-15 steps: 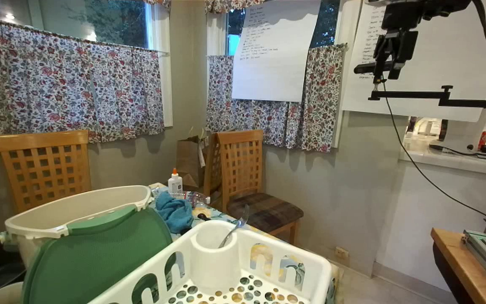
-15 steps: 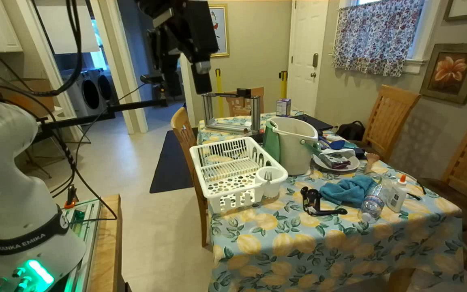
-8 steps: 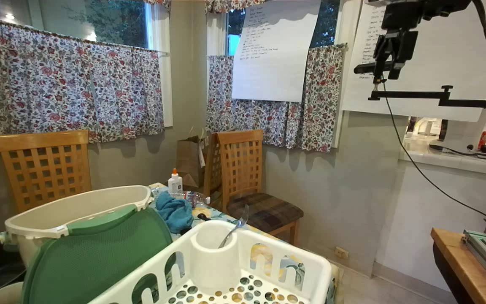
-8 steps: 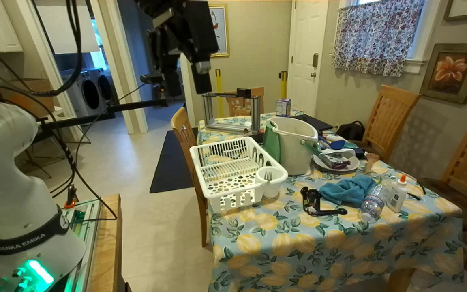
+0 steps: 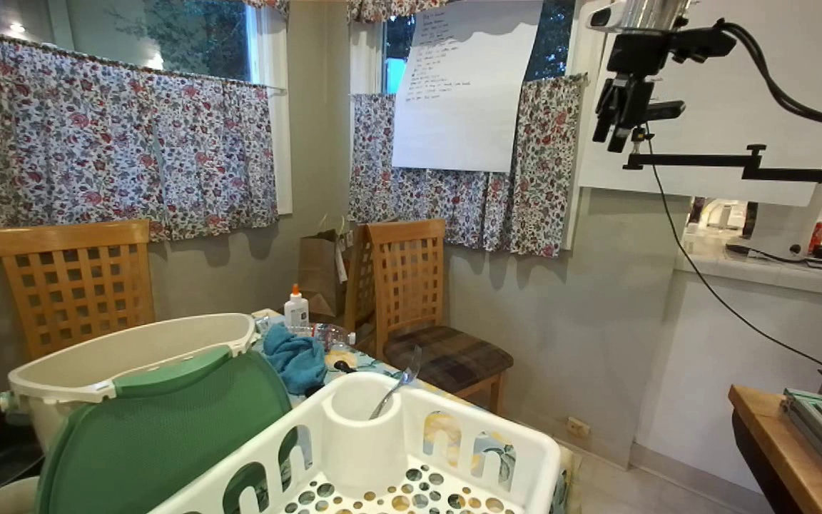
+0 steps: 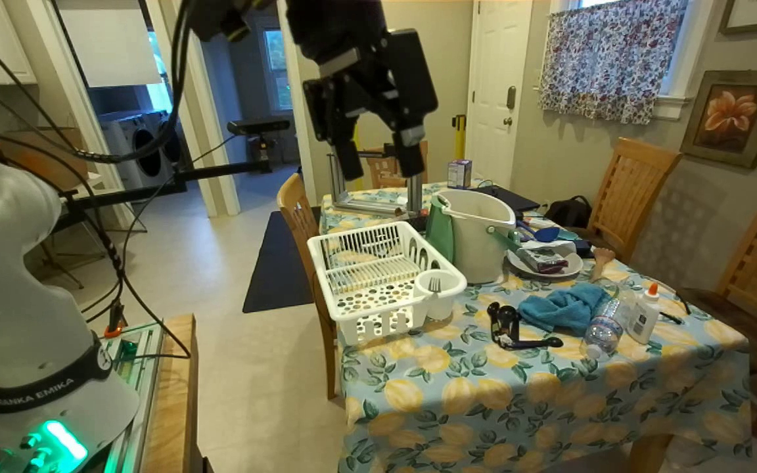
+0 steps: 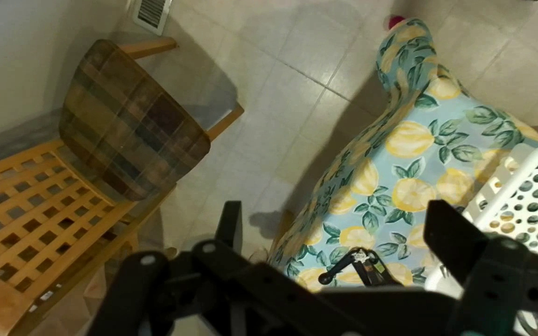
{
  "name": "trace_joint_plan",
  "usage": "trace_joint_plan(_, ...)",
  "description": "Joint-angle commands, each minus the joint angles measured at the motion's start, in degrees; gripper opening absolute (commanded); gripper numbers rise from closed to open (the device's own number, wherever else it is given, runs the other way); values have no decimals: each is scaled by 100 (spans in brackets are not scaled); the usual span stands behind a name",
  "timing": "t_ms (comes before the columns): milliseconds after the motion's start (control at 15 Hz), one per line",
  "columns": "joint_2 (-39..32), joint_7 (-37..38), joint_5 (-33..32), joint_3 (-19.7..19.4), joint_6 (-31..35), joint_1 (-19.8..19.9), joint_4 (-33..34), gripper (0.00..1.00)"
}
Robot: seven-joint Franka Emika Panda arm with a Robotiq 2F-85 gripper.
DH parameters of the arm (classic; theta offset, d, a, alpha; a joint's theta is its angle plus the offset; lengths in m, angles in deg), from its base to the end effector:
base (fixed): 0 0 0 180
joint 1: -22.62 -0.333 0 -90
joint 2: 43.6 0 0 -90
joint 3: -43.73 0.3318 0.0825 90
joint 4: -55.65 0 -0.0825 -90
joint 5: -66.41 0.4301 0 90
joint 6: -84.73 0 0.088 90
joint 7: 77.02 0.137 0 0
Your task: Put the pile of black spoons into the drying rack
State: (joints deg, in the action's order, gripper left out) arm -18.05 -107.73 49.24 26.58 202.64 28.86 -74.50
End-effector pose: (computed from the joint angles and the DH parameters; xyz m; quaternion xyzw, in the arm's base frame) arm 0.4372 -0.2258 0.5167 0.9832 0.1252 0.0646 0.1163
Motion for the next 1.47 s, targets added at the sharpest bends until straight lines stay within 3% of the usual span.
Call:
trace_joint_plan(0, -857, -105, 323, -16, 633, -127, 417, 100)
trace_joint_plan(267, -1591, -353, 1067, 50, 989, -278, 728, 100)
trace_joint_plan(600, -2512, -492, 1634, 285, 1402, -173, 1125, 100)
trace_joint_plan(667, -2092, -316, 1387, 358, 1323, -98, 786, 100)
trace_joint_plan(1400, -2179, -309, 1392, 427, 1355, -32, 829, 100)
